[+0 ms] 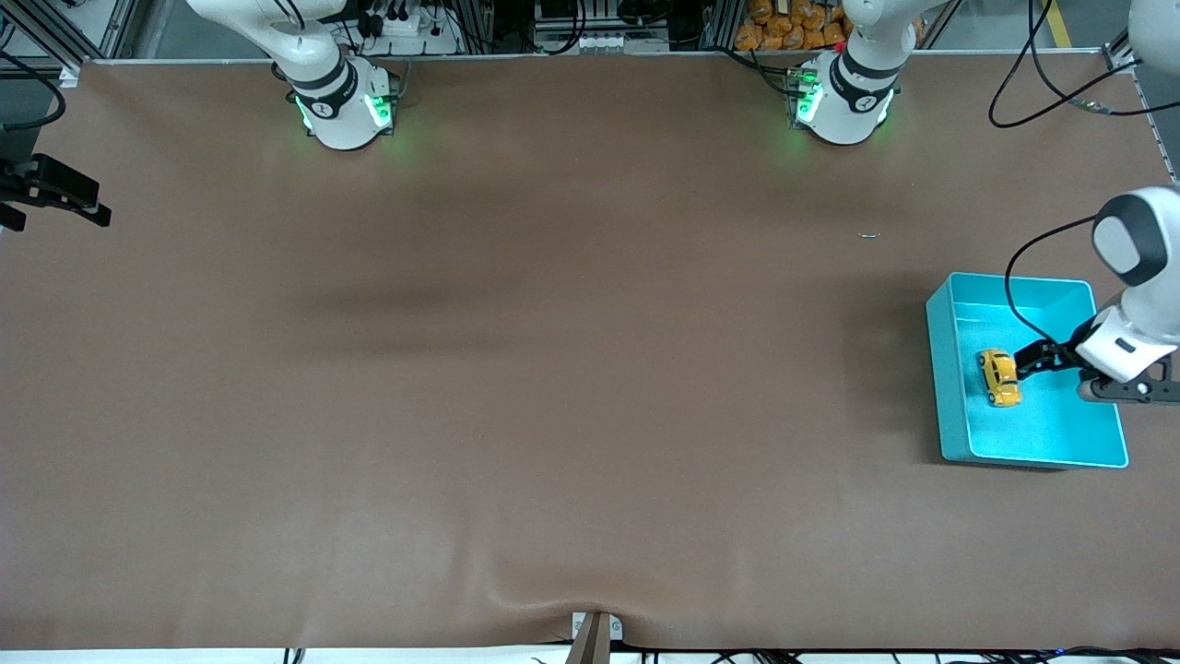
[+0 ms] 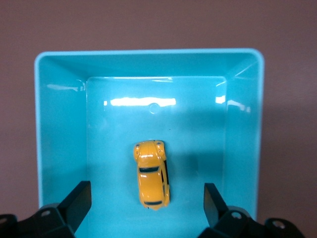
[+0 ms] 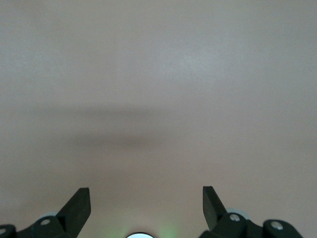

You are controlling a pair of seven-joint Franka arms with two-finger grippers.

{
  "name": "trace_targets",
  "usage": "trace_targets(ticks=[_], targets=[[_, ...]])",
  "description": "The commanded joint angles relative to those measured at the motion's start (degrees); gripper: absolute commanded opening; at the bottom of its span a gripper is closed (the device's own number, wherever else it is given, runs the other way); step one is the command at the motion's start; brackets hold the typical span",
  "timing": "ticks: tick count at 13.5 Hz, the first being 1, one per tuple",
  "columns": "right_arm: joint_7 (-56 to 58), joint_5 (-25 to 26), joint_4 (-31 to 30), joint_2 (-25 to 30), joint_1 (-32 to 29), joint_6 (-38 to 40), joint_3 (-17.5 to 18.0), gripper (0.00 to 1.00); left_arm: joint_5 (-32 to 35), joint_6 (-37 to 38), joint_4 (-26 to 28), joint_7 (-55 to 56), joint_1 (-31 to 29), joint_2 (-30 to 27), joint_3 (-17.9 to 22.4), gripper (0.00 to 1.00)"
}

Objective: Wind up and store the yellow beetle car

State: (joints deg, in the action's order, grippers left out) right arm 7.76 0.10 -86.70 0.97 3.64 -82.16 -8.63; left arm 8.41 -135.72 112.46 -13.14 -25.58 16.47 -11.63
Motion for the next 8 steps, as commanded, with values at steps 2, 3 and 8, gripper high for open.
trace_targets(ticks=[2, 3, 8], targets=[[-0.72, 0.87, 0.04, 0.88, -0.12, 0.78, 0.19, 1.0, 0.21, 8.78, 0.66, 3.38, -0.43, -8.45, -4.97, 1.0], [-0.72, 0.87, 0.04, 0.88, -0.12, 0.78, 0.19, 1.0, 0.12, 11.06, 0.66, 3.82, -0.43, -10.12, -6.9, 1.0], [-0.55, 0.87, 0.04, 0.79, -0.12, 1.65, 0.19, 1.0, -2.85, 20.3, 0.48, 15.16, 1.05, -17.77, -14.3, 1.0]])
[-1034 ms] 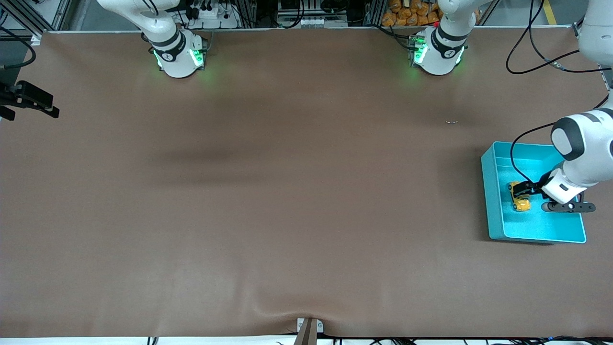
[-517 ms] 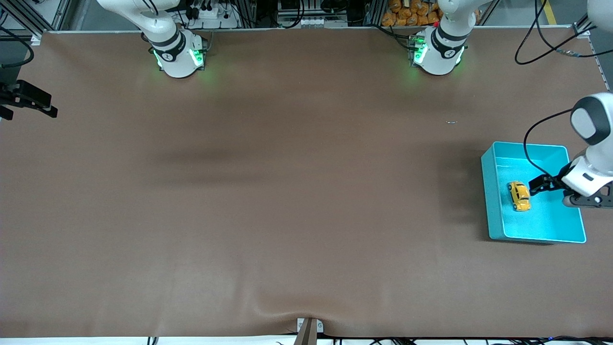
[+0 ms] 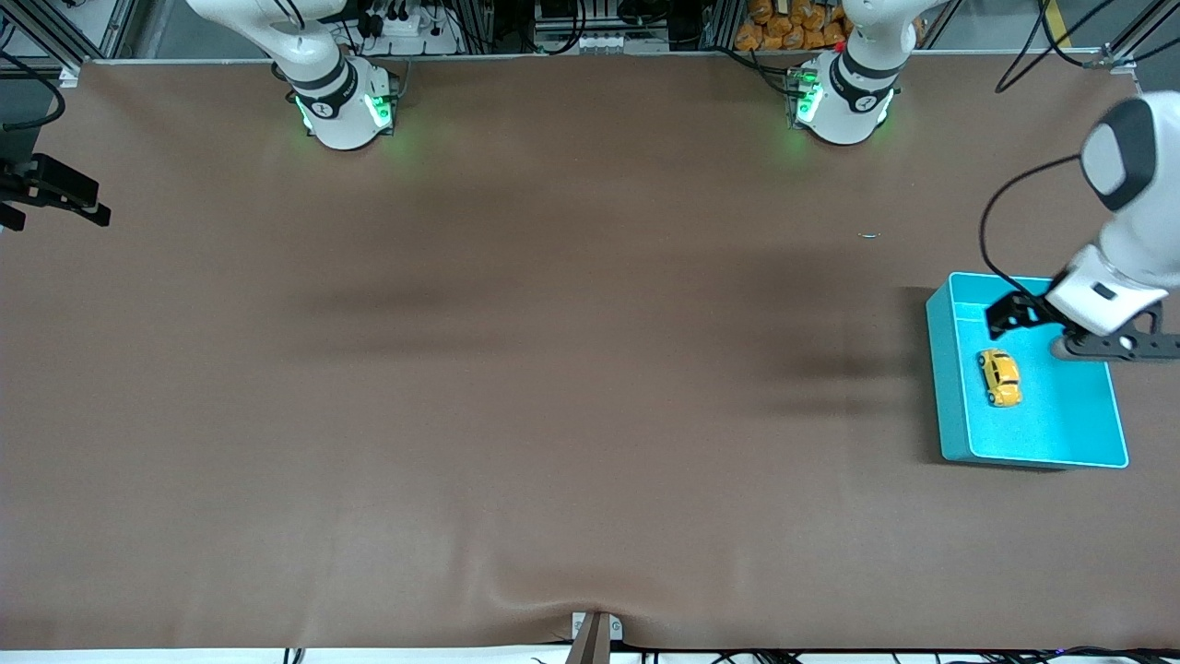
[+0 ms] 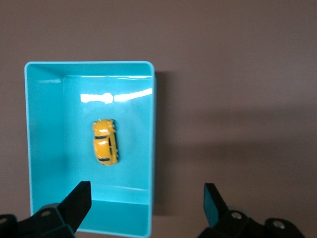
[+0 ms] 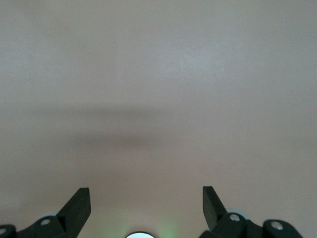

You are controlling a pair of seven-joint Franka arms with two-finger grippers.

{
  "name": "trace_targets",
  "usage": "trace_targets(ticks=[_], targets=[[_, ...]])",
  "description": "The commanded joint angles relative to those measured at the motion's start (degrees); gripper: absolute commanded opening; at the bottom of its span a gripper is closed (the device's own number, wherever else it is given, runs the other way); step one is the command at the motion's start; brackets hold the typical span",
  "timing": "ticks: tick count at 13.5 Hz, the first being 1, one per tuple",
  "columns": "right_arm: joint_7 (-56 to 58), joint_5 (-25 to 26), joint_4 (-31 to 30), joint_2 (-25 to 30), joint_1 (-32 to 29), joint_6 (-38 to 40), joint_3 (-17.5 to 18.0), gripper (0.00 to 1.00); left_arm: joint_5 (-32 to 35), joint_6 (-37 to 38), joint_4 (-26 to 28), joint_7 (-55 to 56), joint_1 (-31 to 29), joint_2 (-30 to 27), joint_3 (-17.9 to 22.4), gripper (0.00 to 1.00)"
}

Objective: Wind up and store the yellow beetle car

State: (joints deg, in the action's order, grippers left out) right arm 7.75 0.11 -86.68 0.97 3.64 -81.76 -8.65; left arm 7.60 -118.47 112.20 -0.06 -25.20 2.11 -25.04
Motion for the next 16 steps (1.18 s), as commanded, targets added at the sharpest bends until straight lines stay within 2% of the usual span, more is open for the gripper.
trace_targets(ticks=[1, 3, 6, 8, 10, 13, 16], targets=[[-0.63, 0.86, 0.1, 0.79, -0.12, 1.25, 0.21, 1.0, -3.28, 5.25, 0.13, 2.08, 3.46, -4.39, 0.24, 1.0], [-0.81, 0.86, 0.1, 0.79, -0.12, 1.25, 0.47, 1.0, -4.78, 11.21, -2.41, 2.26, 10.57, -5.45, 6.46, 1.0], [-0.29, 0.07, 0.19, 0.88, -0.12, 1.25, 0.22, 1.0, -5.84, 20.1, -6.89, 2.34, 23.84, -7.73, 18.68, 1.0], [-0.03, -0.02, 0.8, 0.88, -0.12, 1.25, 0.39, 1.0, -7.85, 23.36, -8.57, 2.52, 27.38, -9.84, 22.04, 1.0], [-0.11, -0.28, 0.89, 0.88, -0.04, 1.25, 0.56, 1.0, -9.09, 23.81, -8.93, 5.05, 27.22, -11.68, 21.09, 1.0], [-0.02, -0.54, 0.89, 0.96, 0.32, 1.25, 0.83, 1.0, -9.1, 24.6, -9.54, 10.77, 27.04, -12.13, 16.79, 1.0], [0.76, -1.16, 0.98, 0.88, 0.23, 1.17, 0.83, 1.0, -8.83, 27.33, -13.04, 9.21, 26.96, -11.7, 15.64, 1.0]])
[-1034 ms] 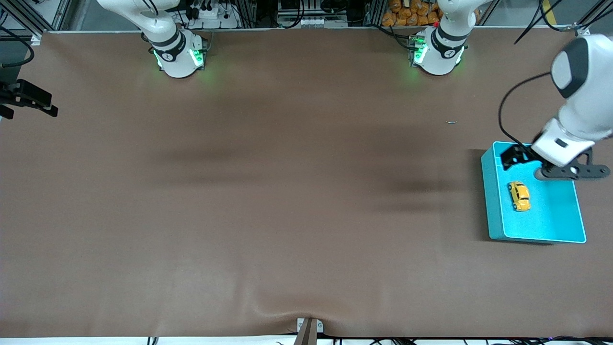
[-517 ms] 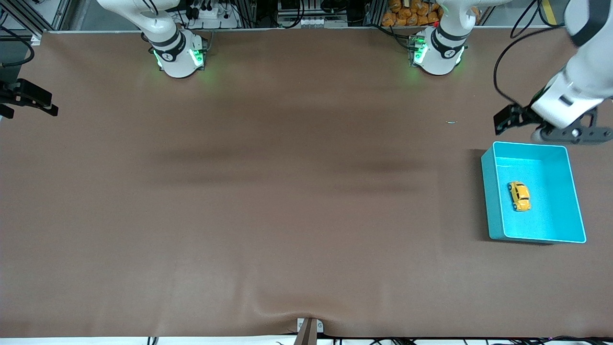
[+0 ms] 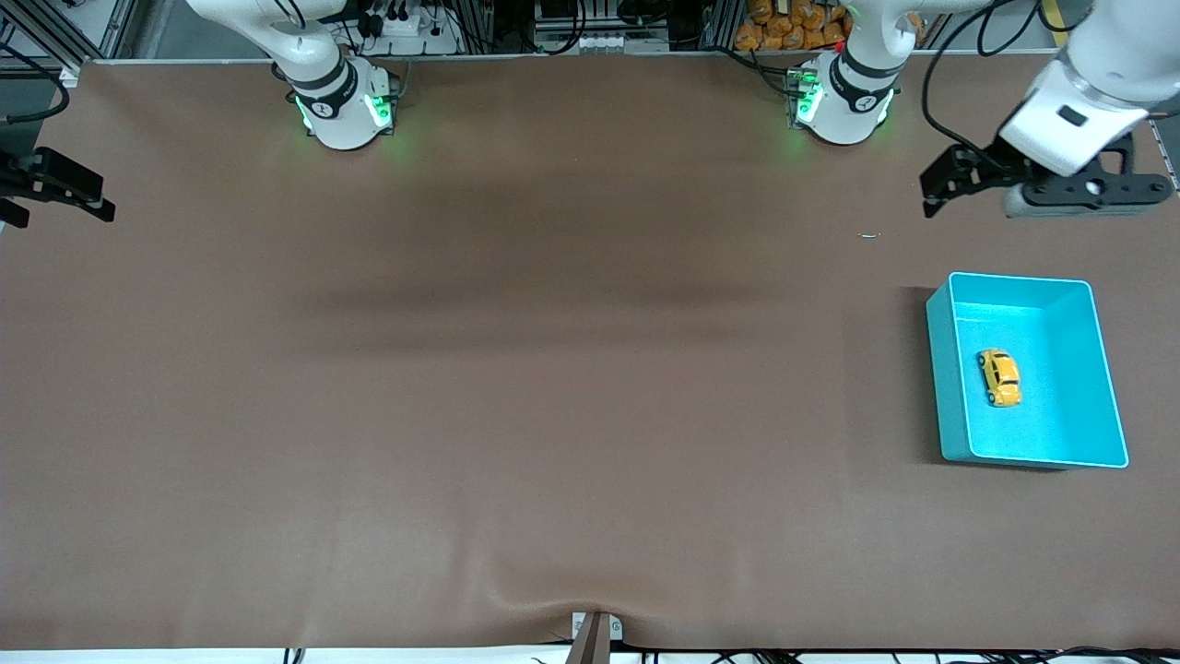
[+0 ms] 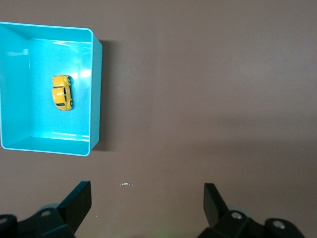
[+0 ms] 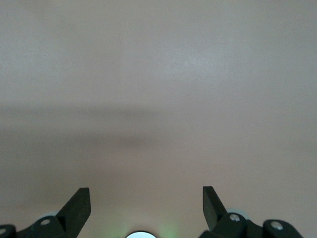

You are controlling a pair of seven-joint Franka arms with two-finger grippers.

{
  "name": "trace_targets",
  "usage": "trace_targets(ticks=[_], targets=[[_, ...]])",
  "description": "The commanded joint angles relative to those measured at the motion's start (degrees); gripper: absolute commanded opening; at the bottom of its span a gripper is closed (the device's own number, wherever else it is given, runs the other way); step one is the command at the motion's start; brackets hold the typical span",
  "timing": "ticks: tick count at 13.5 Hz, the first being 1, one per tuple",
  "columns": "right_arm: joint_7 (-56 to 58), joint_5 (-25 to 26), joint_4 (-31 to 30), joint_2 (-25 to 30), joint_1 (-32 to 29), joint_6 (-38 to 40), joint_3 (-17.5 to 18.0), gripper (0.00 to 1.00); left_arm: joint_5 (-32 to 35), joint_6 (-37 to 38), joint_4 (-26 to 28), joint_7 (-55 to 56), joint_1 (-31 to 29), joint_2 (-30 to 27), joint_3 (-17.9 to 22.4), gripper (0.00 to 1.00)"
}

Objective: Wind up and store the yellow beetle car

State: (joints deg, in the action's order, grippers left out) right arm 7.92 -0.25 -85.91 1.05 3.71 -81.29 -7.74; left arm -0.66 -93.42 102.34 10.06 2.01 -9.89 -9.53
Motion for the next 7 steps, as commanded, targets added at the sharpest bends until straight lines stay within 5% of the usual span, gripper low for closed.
trace_targets(ticks=[1, 7], targets=[[2.69, -0.98, 0.22, 0.8, 0.07, 0.7, -0.08, 1.0, -0.31, 2.62, -5.38, -2.22, -0.34, 1.1, 0.21, 1.0], [6.67, -1.07, 0.48, 0.71, -0.02, 0.7, -0.17, 1.0, 0.13, 6.22, -5.84, -9.0, -3.15, 1.72, 0.48, 1.0]])
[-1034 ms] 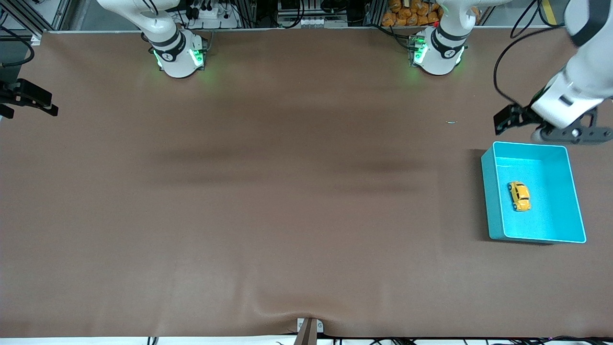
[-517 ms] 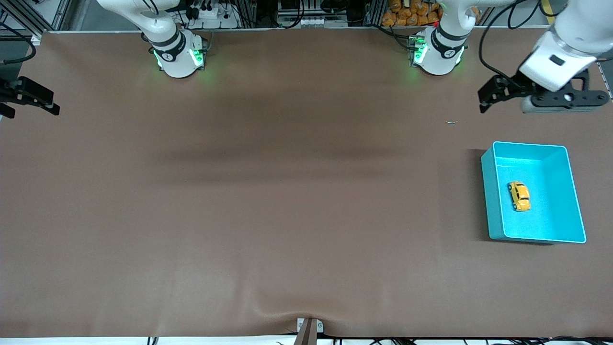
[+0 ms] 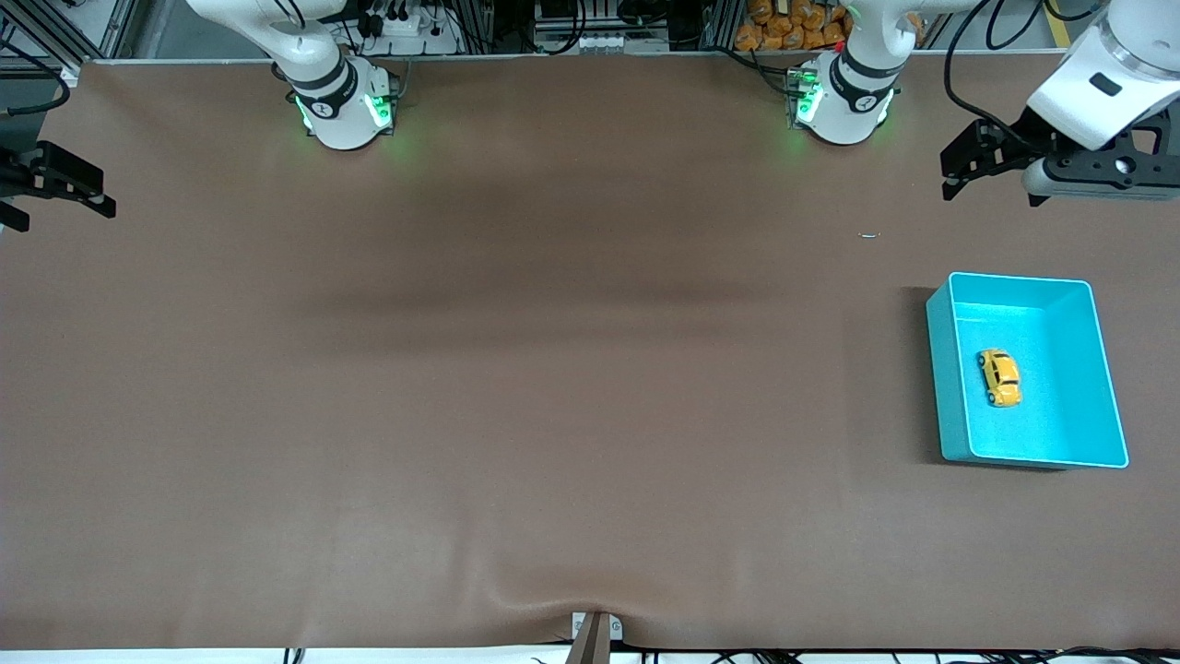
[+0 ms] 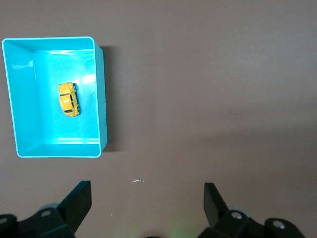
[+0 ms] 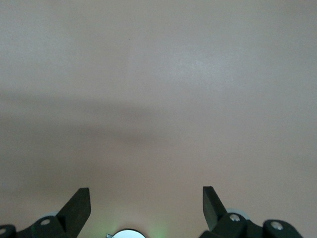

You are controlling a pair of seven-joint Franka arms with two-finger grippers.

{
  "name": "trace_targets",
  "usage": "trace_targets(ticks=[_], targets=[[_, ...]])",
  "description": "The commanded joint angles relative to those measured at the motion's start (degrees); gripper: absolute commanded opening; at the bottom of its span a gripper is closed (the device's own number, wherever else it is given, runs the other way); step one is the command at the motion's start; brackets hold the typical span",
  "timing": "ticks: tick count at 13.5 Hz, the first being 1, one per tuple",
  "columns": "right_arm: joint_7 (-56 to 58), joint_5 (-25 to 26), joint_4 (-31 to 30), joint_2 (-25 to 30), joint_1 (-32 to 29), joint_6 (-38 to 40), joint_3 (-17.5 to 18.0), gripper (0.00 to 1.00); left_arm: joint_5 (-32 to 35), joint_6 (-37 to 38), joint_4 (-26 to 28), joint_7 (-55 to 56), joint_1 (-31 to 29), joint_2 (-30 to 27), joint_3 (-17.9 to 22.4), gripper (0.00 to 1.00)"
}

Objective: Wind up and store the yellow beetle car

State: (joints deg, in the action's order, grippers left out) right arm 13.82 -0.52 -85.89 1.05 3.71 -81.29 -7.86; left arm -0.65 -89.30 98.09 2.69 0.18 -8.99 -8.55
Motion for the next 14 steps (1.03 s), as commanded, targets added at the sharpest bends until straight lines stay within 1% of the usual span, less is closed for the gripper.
trace_targets(ticks=[1, 3, 7, 10, 12, 14], targets=[[0.51, -0.71, 0.46, 0.71, 0.07, 0.7, -0.05, 1.0, 0.12, 2.29, -1.5, -1.29, -0.02, 0.82, 0.02, 1.0], [0.25, -0.71, 0.46, 0.62, 0.51, 0.52, 0.12, 1.0, 0.12, 2.47, -1.41, -0.49, 1.58, 0.82, 1.69, 1.0], [0.16, -0.71, 0.46, 0.71, 0.6, 0.61, 0.12, 1.0, 0.21, 2.38, -1.33, 0.3, 0.96, 0.99, 1.61, 1.0], [0.24, -0.71, 0.46, 0.71, 0.69, 0.52, 0.12, 1.0, 0.03, 1.51, -2.38, 0.3, 0.88, 3.53, 1.87, 1.0], [0.24, -0.71, 0.46, 0.62, 0.6, 0.26, 0.03, 1.0, -0.14, 0.8, -7.19, 0.82, -0.17, 6.95, 1.96, 1.0], [0.24, -0.71, 0.46, 0.62, 0.6, 0.34, 0.03, 1.0, 0.29, 1.23, -13.95, 2.75, -0.01, 12.13, 1.87, 1.0]])
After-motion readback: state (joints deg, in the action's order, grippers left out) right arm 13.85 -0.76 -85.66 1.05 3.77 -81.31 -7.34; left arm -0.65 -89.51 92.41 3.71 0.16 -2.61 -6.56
